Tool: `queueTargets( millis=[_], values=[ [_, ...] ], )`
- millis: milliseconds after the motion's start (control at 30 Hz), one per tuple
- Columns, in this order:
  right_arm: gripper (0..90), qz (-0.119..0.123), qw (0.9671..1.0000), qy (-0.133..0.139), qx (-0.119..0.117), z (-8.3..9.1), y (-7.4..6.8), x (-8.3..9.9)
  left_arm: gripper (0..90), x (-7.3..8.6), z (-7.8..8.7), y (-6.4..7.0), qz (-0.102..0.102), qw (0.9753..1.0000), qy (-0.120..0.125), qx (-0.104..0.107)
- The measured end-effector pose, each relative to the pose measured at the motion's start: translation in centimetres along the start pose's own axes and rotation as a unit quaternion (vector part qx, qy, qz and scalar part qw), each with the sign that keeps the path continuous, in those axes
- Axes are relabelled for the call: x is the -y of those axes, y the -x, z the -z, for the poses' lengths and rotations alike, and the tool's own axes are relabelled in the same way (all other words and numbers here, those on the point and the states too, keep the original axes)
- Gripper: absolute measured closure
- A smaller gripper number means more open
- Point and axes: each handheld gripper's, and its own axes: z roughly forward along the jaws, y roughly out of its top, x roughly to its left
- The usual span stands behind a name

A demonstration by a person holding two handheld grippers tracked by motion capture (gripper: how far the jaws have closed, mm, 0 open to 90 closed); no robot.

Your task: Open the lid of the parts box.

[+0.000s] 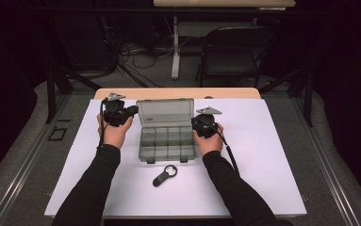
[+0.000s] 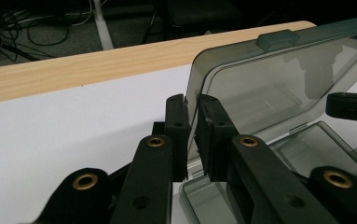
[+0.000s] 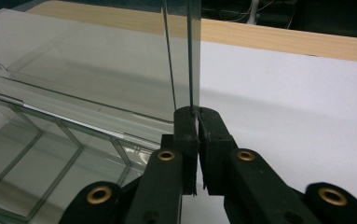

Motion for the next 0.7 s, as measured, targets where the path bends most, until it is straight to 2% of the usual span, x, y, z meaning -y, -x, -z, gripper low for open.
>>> queueTargets(
  millis=[133, 367, 567, 700],
  values=[
    [87.1, -0.003, 1.0, 0.0, -0.001, 0.0, 0.0, 0.0, 72.2, 0.2, -0.1, 0.0, 0.002, 1.0, -0.008, -0.003],
    [87.1, -0.002, 1.0, -0.001, -0.001, 0.0, 0.0, 0.0, 66.1, 0.5, 0.2, 0.0, 0.0, 0.9999, -0.013, -0.001],
    [87.2, -0.002, 1.0, -0.002, -0.002, 0.0, 0.1, -0.1, 59.9, 1.0, 0.4, -0.2, 0.005, 0.9997, -0.021, 0.014],
    [87.2, -0.002, 1.0, -0.002, -0.001, 0.0, 0.0, -0.1, 55.5, 1.9, 0.1, -0.4, 0.009, 0.9983, -0.049, 0.03]
  ],
)
